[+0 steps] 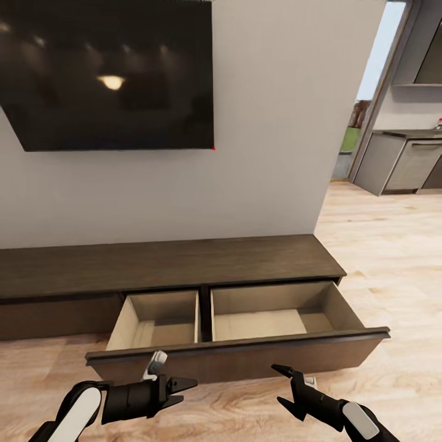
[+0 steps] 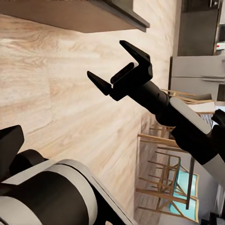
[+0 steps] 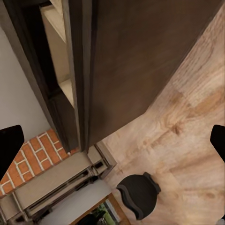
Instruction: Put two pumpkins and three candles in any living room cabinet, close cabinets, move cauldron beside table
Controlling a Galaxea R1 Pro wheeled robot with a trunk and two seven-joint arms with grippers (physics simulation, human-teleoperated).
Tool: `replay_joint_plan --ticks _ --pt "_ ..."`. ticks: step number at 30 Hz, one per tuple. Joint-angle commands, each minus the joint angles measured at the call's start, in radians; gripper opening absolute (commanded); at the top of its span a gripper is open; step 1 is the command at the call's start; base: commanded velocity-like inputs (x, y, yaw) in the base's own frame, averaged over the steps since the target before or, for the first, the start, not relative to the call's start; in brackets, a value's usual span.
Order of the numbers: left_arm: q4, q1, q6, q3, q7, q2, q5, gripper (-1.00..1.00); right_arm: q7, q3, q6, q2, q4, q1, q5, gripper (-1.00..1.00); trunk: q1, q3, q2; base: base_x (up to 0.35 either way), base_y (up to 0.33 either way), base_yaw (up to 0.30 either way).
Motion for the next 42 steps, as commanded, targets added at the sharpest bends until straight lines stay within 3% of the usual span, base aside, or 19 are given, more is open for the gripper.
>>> replay_joint_plan --ticks 1,6,11,15,19,22,26,29,30,31,33,38,42 --pt "0.000 -0.001 0.001 -0.001 -0.009 0.001 -0.009 1.00 0.001 -0.006 0.006 0.000 0.001 0.000 0.003 1.00 -0.004 0.002 0.007 0.000 0.000 0.000" --pt "0.002 -0.001 0.000 0.000 -0.001 0.001 -0.010 1.00 -0.031 0.014 0.005 0.001 -0.001 -0.001 0.010 1.00 -0.023 0.018 0.042 0.000 0.000 0.000" --pt "0.003 -0.001 -0.001 0.001 0.053 0.001 -0.010 1.00 -0.234 0.053 0.011 0.001 -0.002 -0.001 0.040 1.00 -0.042 0.034 0.077 0.000 0.000 0.000" --pt "0.009 -0.001 -0.005 0.004 0.151 0.001 -0.009 1.00 -0.360 0.057 0.005 0.001 -0.003 -0.001 0.045 1.00 -0.058 0.046 0.105 0.000 0.000 0.000" --pt "0.057 -0.001 -0.015 0.010 0.264 0.002 -0.014 1.00 -0.382 0.058 -0.004 0.000 0.000 -0.001 0.048 1.00 -0.073 0.059 0.133 0.000 0.000 0.000" --pt "0.156 -0.001 -0.064 0.012 0.343 0.002 -0.027 1.00 -0.385 0.060 -0.071 0.000 0.018 0.000 0.066 1.00 -0.085 0.068 0.154 0.000 0.000 0.000" --pt "0.297 -0.001 -0.226 0.002 0.399 0.001 -0.085 1.00 -0.385 0.062 -0.153 0.003 0.082 0.005 0.124 1.00 -0.100 0.081 0.182 0.000 0.000 0.000" --pt "0.364 -0.001 -0.291 -0.004 0.411 0.000 -0.188 1.00 -0.385 0.061 -0.181 0.009 0.098 0.006 0.166 1.00 -0.111 0.090 0.203 0.000 0.000 0.000" --pt "0.374 -0.001 -0.302 -0.005 0.411 0.000 -0.208 1.00 -0.385 0.061 -0.186 0.010 0.099 0.006 0.170 1.00 -0.115 0.093 0.210 0.000 0.000 0.000" --pt "0.397 -0.001 -0.340 -0.005 0.413 0.000 -0.262 1.00 -0.385 0.062 -0.196 0.012 0.100 0.006 0.180 1.00 -0.119 0.096 0.217 0.000 0.000 0.000" --pt "0.417 -0.001 -0.387 -0.006 0.414 -0.004 -0.309 1.00 -0.388 0.063 -0.203 0.014 0.101 0.007 0.189 1.00 -0.127 0.103 0.231 0.000 0.000 0.000" --pt "0.528 -0.001 -0.444 -0.007 0.415 -0.042 -0.346 1.00 -0.458 0.065 -0.207 0.016 0.099 0.007 0.224 1.00 -0.146 0.118 0.266 0.000 0.000 0.000" --pt "0.596 -0.001 -0.515 -0.008 0.416 -0.062 -0.359 1.00 -0.478 0.092 -0.240 0.020 0.101 0.007 0.231 1.00 -0.161 0.131 0.294 0.000 0.000 0.000"
